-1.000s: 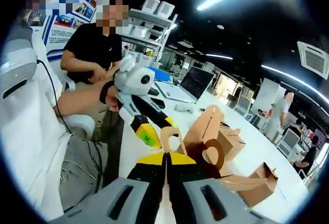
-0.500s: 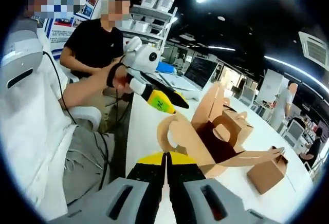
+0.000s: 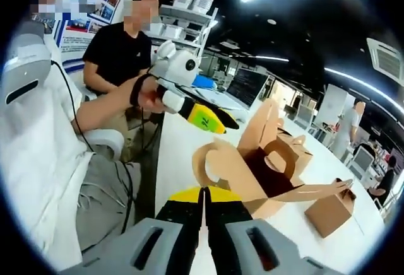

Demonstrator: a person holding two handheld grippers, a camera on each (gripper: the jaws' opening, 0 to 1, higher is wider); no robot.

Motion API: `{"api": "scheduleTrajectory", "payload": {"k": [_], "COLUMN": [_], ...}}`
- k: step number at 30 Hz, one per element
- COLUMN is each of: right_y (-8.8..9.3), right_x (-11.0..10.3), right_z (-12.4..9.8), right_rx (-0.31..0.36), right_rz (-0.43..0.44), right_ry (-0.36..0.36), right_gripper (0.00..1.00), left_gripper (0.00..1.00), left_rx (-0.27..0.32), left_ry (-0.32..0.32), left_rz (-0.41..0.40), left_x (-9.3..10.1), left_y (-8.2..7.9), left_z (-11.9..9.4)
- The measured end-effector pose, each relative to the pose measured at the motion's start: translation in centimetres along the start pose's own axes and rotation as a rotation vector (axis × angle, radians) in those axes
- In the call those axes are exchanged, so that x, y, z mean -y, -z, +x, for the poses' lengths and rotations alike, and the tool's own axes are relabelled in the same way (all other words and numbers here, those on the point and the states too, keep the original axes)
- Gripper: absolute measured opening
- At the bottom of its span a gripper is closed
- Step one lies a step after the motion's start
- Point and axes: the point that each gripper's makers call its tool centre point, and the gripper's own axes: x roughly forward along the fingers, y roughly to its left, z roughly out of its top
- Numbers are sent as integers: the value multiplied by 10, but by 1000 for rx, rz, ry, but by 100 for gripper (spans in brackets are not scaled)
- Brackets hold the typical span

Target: Pick up one paper box from the group, open the paper box, and remove the item inside

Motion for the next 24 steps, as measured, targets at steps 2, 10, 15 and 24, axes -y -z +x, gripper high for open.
{"api": "scheduleTrajectory", "payload": {"k": [2,10,15,24], "right_y": [2,4,5,-28], "right_x": [-2,-2,-7,13], "right_z": [1,3,4,-17], "right_rx": [-6,5,11,133], "right_rz": [-4,6,53,171], "right_ry": [-5,-10,-18,31], "right_gripper": [3,3,13,27], "left_gripper": [40,40,40,40], "left_rx": [-9,-79,-81,-87], "left_ry": [-5,-37,-42,-28], "left_rz": [6,60,59,43], "left_x": [2,0,-3,-5], "left_y": [1,10,14,22], "left_z": [9,24,22,22]}}
